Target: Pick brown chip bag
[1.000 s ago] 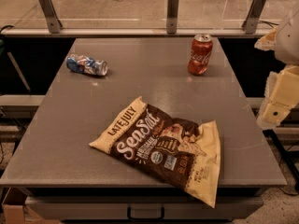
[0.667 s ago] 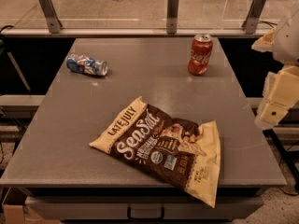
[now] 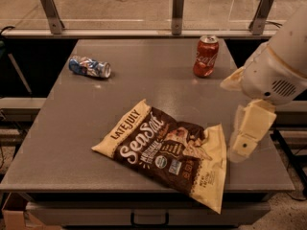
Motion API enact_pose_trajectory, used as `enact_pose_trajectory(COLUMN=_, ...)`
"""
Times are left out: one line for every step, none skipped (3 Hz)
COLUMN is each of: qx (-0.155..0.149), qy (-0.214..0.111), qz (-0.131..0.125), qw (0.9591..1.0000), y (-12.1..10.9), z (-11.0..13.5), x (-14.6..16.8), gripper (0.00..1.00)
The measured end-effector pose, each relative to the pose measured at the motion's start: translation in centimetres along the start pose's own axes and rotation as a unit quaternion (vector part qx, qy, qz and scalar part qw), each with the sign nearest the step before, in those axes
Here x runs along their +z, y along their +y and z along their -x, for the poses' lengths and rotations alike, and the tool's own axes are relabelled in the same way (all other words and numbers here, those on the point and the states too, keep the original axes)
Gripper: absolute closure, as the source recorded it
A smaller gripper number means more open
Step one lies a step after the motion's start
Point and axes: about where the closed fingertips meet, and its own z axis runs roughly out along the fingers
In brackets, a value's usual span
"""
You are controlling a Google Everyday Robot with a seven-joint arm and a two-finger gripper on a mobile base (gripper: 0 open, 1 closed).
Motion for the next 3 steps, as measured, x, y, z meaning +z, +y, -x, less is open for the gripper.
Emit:
enact_pose_trajectory(qx=-0.016, qy=-0.034, qz=0.040, qw=0.9985, y=2.9, z=2.1, x=3.0, gripper=0.00)
enact_pose_trajectory(qx=-0.021, qy=-0.061, qz=0.049, qw=0.9967, y=4.3, z=3.1, x=5.6, gripper=0.00)
enact_pose_trajectory(qx=-0.018, qy=-0.070, qz=0.051, qw=0.9960, y=5.0, z=3.5, x=8.7, gripper=0.16)
